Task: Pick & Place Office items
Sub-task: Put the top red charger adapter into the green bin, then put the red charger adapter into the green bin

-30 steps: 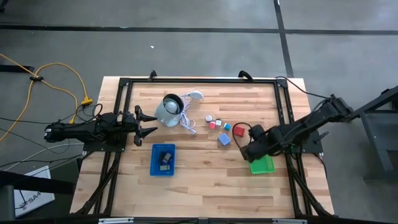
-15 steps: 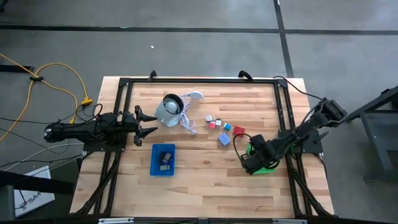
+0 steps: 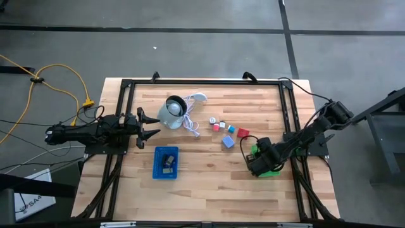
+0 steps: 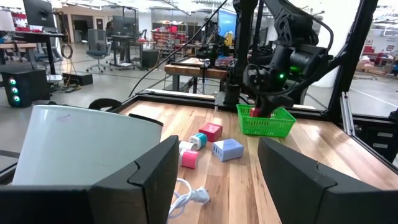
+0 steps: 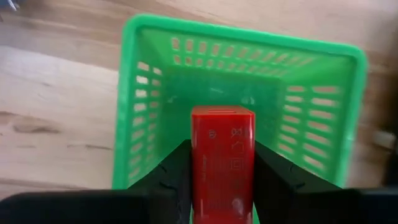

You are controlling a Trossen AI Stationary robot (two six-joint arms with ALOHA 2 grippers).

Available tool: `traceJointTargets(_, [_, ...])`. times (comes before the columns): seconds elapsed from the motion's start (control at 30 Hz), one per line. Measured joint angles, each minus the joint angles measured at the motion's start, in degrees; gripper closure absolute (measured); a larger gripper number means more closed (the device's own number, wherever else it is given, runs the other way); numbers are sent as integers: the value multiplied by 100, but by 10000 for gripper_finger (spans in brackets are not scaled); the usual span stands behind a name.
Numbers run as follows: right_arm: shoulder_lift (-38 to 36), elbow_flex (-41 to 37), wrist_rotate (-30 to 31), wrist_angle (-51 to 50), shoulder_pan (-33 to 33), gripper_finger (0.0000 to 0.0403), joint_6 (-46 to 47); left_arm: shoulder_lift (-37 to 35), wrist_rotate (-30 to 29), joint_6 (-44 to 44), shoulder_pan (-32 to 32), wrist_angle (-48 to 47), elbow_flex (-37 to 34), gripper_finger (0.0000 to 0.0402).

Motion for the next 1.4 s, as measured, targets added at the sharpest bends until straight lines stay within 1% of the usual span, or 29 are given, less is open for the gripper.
traceJointTargets(0.1, [0, -124, 53, 198, -15, 283, 109, -1, 0, 0, 1, 0, 0, 189])
traceJointTargets(0.3, [0, -169, 185, 233, -15, 282, 136, 0, 0, 0, 2, 0, 0, 189])
traceJointTargets(0.43, [0, -169, 275, 232, -16, 273, 136, -1, 0, 0, 1, 0, 0, 189])
traceJointTargets(0.7, [0, -169, 669, 219, -17, 256, 134, -1, 0, 0, 2, 0, 0, 189])
traceJointTargets(1.03, [-21, -169, 680, 210, -17, 249, 121, -1, 0, 0, 2, 2, 0, 189])
traceJointTargets(1.17, [-259, -169, 680, 123, -17, 248, 101, 1, -1, 0, 0, 0, 0, 189])
traceJointTargets(1.4, [-1061, -165, 699, -171, -17, 248, -71, -1, 0, 0, 0, 2, 0, 189])
